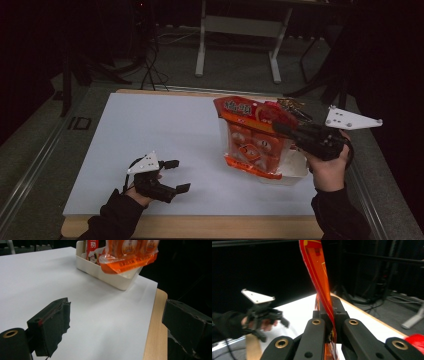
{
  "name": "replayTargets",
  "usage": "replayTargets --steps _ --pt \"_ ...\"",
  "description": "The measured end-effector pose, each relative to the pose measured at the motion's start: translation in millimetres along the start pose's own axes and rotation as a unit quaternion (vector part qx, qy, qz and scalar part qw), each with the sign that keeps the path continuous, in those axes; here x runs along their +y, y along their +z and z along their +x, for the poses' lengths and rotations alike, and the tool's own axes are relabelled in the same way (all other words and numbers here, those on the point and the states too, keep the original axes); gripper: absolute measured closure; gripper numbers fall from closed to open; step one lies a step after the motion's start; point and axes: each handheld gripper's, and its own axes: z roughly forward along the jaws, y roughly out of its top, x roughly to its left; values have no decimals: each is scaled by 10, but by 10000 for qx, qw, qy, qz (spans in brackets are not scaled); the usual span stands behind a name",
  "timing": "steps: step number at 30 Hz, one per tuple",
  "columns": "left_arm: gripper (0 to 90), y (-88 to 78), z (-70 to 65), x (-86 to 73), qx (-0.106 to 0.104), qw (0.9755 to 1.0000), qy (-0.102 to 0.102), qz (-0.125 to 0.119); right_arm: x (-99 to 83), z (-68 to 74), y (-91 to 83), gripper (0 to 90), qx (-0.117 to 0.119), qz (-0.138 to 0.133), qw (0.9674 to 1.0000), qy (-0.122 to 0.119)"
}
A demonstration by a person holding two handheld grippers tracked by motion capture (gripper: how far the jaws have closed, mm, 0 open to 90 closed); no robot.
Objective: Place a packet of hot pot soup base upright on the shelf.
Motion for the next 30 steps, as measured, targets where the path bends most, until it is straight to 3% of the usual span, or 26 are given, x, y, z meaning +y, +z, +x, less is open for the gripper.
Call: replayTargets --steps 14,22,30 --pt "83 33 81 -111 104 9998 -136 47 -122 -381 -285 900 -721 22 9971 241" --pt "84 47 78 -121 79 9998 -153 61 -330 -562 -310 900 -925 171 9944 475" --pt "84 71 84 -140 59 9998 -165 101 -497 -641 -315 900 -942 134 9929 710"
